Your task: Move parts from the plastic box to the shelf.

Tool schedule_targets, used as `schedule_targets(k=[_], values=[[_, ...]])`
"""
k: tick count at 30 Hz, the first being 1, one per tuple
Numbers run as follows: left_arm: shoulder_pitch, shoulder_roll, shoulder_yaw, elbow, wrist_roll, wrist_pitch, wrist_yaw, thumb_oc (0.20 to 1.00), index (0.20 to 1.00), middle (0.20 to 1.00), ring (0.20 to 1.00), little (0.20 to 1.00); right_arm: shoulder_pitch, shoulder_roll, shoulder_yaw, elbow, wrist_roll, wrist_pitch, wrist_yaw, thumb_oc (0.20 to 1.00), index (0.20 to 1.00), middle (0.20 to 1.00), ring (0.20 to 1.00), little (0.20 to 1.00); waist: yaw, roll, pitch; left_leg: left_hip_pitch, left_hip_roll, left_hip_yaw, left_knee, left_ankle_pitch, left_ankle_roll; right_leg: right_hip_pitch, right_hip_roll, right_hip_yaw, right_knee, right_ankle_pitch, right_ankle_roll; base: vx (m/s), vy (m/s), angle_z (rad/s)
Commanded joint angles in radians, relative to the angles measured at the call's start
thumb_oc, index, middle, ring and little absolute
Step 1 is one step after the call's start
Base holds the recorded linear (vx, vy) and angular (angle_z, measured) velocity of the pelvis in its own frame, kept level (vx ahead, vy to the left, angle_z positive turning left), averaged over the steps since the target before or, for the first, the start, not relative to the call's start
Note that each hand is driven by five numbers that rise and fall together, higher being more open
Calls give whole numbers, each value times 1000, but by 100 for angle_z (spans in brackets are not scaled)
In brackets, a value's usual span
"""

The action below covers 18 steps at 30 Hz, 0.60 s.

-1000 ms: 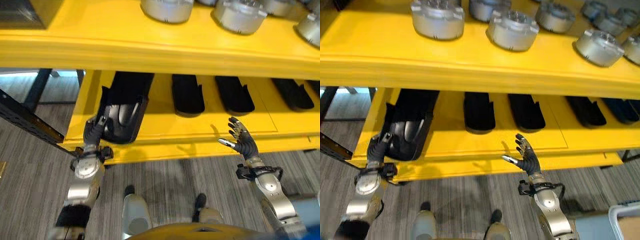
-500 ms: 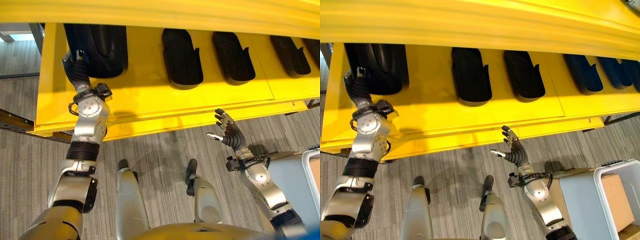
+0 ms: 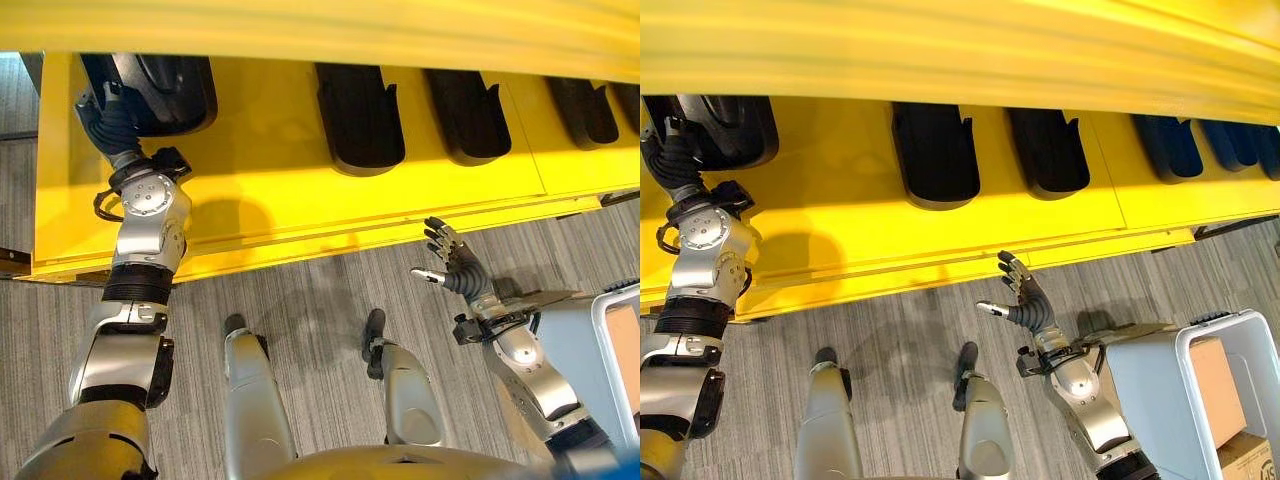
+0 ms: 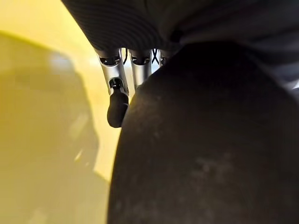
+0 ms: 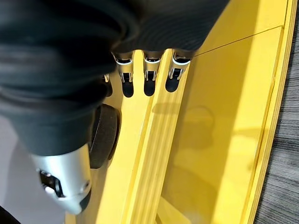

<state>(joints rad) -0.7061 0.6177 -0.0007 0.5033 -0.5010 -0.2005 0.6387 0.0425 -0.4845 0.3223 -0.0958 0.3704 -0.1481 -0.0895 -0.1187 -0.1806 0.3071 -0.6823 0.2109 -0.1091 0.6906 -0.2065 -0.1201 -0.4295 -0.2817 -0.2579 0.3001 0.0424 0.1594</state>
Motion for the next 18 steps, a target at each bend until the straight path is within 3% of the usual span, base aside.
schedule_targets(k=[1, 18], values=[[-81, 30, -35, 29, 28, -41, -15, 200, 200, 200, 200, 200, 12, -61, -53, -80, 29, -65, 1, 1000, 1000, 1000, 1000, 1000, 12, 17, -30, 55, -24, 55, -136, 60, 52, -52, -20, 21, 169, -107, -8, 0, 0, 0], [72, -107, -10, 14, 29, -27, -36, 200, 200, 200, 200, 200, 2, -80, -52, -93, 32, -66, -1, 1000, 1000, 1000, 1000, 1000, 25, 18, -10, 21, -26, 51, -110, 61, 51, -107, -21, 30, 232, -137, -28, -2, 1, 0]])
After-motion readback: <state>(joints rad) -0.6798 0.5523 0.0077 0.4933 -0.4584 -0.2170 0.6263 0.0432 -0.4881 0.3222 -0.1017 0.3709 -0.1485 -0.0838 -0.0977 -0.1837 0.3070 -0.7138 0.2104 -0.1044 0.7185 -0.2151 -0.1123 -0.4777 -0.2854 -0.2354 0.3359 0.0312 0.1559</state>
